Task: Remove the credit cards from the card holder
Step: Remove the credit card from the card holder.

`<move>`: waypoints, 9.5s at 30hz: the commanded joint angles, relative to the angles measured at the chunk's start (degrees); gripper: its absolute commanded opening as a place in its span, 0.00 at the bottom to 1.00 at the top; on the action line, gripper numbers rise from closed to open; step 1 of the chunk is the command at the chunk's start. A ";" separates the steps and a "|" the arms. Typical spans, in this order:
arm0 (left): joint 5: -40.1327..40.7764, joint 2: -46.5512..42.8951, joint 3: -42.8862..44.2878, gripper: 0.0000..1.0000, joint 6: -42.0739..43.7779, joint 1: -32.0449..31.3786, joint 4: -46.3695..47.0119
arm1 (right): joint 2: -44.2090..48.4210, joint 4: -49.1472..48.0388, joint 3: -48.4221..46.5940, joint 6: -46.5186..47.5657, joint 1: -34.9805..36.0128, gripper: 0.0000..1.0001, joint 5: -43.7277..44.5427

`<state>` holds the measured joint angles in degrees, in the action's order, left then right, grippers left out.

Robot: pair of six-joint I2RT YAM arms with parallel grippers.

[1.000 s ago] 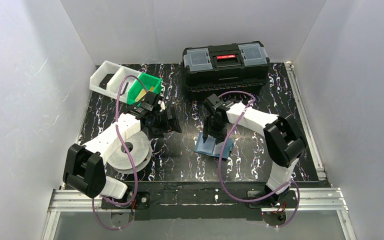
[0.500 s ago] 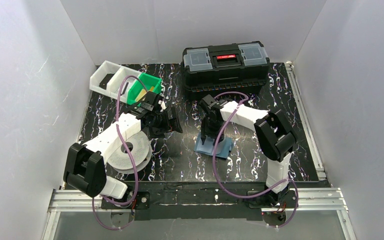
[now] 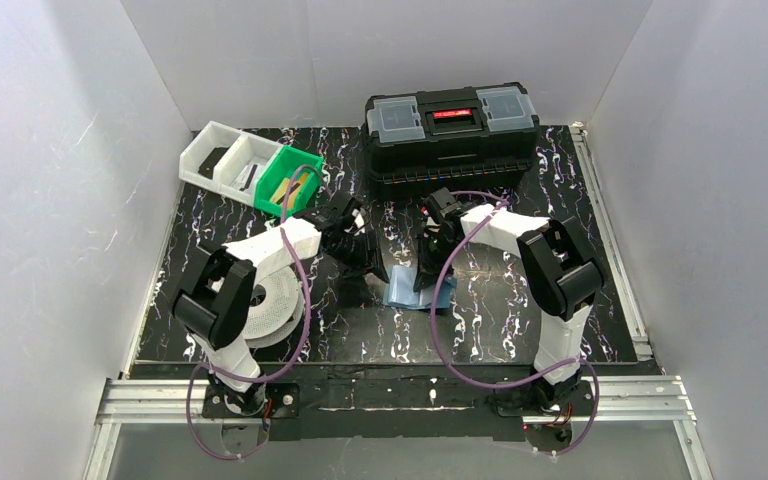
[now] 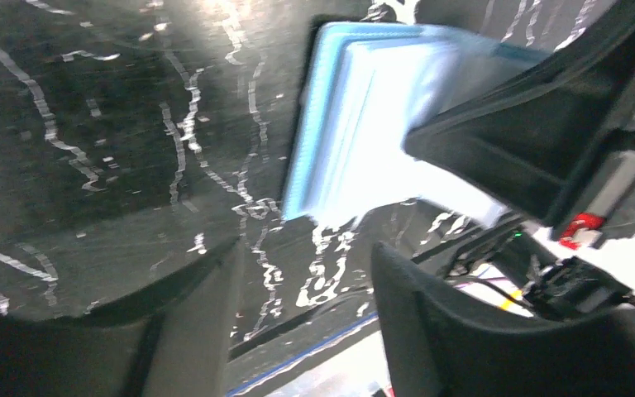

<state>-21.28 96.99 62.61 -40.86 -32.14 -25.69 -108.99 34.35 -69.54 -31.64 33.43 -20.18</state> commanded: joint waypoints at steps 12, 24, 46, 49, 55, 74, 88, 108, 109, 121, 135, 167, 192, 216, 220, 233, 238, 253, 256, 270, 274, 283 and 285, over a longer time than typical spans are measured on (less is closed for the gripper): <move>-6.67 5.34 5.86 0.33 -1.74 -3.44 4.42 | -1.50 -5.93 4.76 0.98 -1.68 0.01 -6.10; -7.22 8.37 5.37 0.28 -0.16 -4.44 5.34 | -1.71 -5.83 4.50 0.76 -1.79 0.01 -6.18; 1.17 9.71 5.38 0.29 3.91 -5.40 -0.07 | -1.12 -5.37 4.94 0.63 -1.97 0.01 -5.22; 0.82 10.13 5.46 0.30 4.20 -5.46 -0.07 | -1.23 -5.33 5.05 0.54 -2.05 0.01 -5.22; 1.00 10.64 5.33 0.30 4.28 -5.55 0.08 | -0.78 -5.24 5.35 0.35 -2.22 0.01 -4.79; 1.69 11.53 4.62 0.31 4.88 -5.54 -0.03 | 0.73 -5.73 7.96 -0.47 -3.77 0.01 -3.92; 2.39 11.72 3.94 0.34 4.63 -5.56 -0.24 | 1.42 -6.73 10.07 -0.83 -5.38 0.01 -4.70; 0.36 14.98 6.04 0.34 2.30 -7.02 1.37 | 1.26 -9.14 9.95 -0.34 -6.14 0.01 -9.68; 0.29 15.19 6.22 0.34 2.07 -7.14 1.54 | 1.24 -9.54 9.99 -0.36 -6.11 0.01 -10.26; -0.42 15.05 7.18 0.08 0.39 -7.68 2.93 | 2.92 -9.54 9.15 -0.31 -6.10 0.01 -12.02; 5.50 8.84 7.03 0.00 -0.32 -7.84 -0.20 | 14.80 2.20 -0.07 -0.42 -6.15 0.61 -3.36; 2.43 16.94 20.29 0.30 -1.61 -15.05 1.37 | 30.98 6.14 11.01 -3.04 -11.78 0.78 10.65; -1.10 17.56 23.03 0.67 -0.98 -15.36 2.75 | 32.39 7.20 10.98 -2.30 -14.18 0.82 9.23; -0.21 7.87 16.04 0.62 0.24 -7.62 1.39 | 29.92 8.39 5.12 -4.28 -7.74 0.69 10.25; -4.53 8.53 15.32 0.55 0.28 -7.62 4.04 | 28.40 8.48 3.38 -5.39 -5.94 0.61 10.72; -11.55 16.12 19.30 0.45 -5.40 -12.36 10.94 | 33.83 10.79 6.48 -5.74 -7.24 0.64 15.08; -13.04 22.90 21.08 0.48 -8.63 -12.91 12.63 | 35.66 10.00 8.59 -6.20 -8.07 0.64 15.16; -13.40 16.43 20.87 0.54 -3.02 -6.44 5.48 | 35.71 -1.53 12.34 -6.90 -6.33 0.31 2.84; -13.65 16.63 21.52 0.44 -0.98 -5.72 3.20 | 32.41 -3.82 11.56 -7.37 -4.41 0.18 0.05; -1.73 3.69 10.83 0.46 1.69 1.89 -3.09 | 14.98 -0.08 2.57 -6.95 2.22 0.49 8.90; -0.80 -1.45 5.44 0.46 2.13 3.97 -2.88 | 9.29 2.63 -2.06 -6.41 4.94 0.57 13.39; -0.53 -7.40 -1.18 0.46 2.03 4.81 -2.57 | 0.89 9.26 -8.57 -5.87 7.26 0.65 19.83; -0.89 -7.78 -1.81 0.46 1.89 4.81 -2.29 | -0.73 9.33 -9.28 -4.98 7.33 0.66 19.14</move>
<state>-22.24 93.03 62.08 -39.55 -27.44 -27.46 -107.48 40.18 -75.37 -38.39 40.88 -3.31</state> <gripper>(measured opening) 0.457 0.647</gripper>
